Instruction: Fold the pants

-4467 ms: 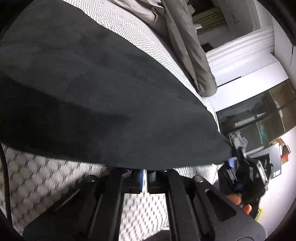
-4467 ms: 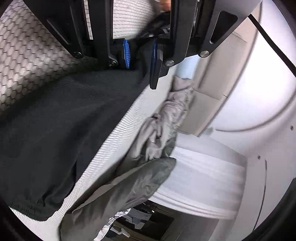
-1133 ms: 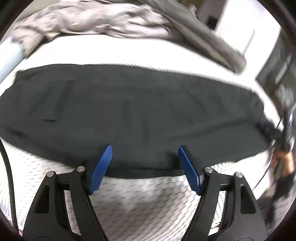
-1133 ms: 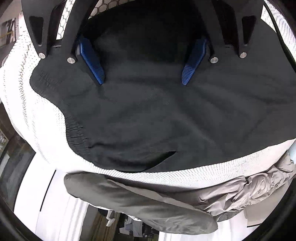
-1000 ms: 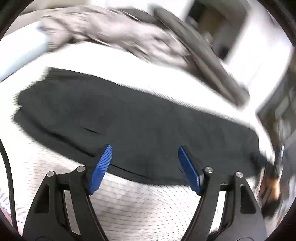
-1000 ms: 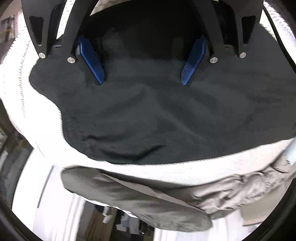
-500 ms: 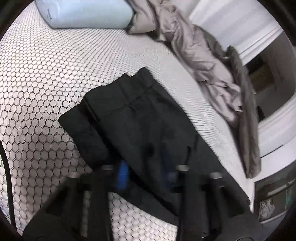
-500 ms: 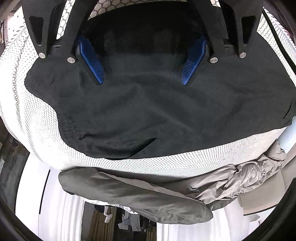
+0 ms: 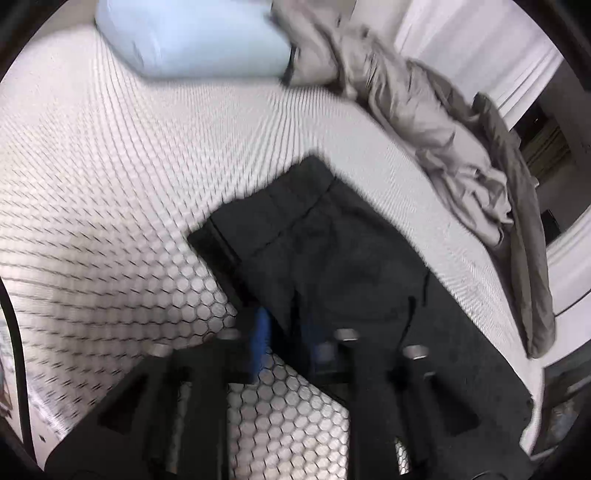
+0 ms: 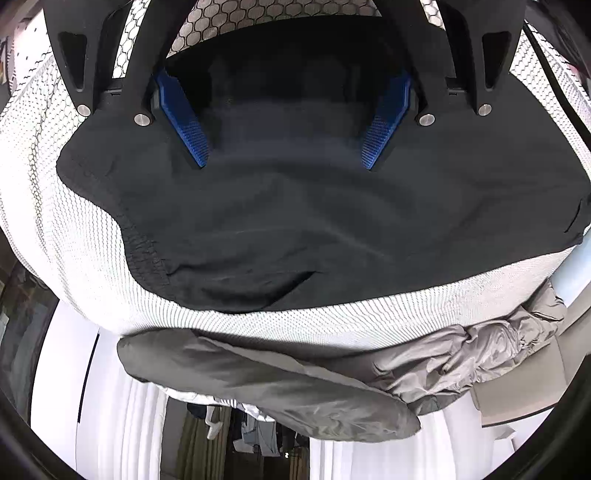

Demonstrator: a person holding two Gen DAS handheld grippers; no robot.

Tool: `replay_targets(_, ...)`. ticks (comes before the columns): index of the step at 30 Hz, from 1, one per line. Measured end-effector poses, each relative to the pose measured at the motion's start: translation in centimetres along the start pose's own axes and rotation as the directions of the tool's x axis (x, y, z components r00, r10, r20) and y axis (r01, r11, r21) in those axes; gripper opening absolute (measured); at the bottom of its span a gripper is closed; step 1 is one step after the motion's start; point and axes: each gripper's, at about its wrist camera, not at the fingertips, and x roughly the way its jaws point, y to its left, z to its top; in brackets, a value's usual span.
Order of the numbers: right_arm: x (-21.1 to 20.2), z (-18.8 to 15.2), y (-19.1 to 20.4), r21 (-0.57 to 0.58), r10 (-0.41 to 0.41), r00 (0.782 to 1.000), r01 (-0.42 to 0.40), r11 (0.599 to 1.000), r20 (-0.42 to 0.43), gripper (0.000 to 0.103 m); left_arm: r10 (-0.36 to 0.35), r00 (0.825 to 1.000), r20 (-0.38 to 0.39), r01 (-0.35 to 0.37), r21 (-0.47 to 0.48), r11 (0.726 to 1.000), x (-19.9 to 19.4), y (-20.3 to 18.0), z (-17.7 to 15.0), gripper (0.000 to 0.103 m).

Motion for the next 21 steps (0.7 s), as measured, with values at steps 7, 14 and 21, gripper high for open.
replay_targets(7, -0.6, -0.1, 4.6, -0.111, 0.133, 0.991, -0.133, 0.985, -0.003, 0.087, -0.109, 0.99, 0.092, 0.086, 0.228, 0.97, -4.3, -8.2, -4.1, 0.08)
replay_targets(14, 2.4, -0.8, 9.5, -0.183, 0.251, 0.957, -0.276, 0.944, -0.146, 0.088, -0.307, 0.925, -0.225, 0.379, 0.472, 0.796, -2.2, -21.2, -13.3, 0.102)
replay_targets(21, 2.2, -1.3, 4.2, -0.236, 0.085, 0.992, -0.105, 0.966, -0.093, 0.09, -0.173, 0.9, -0.401, 0.409, 0.637, 0.653, 1.4, -28.1, -21.9, 0.102)
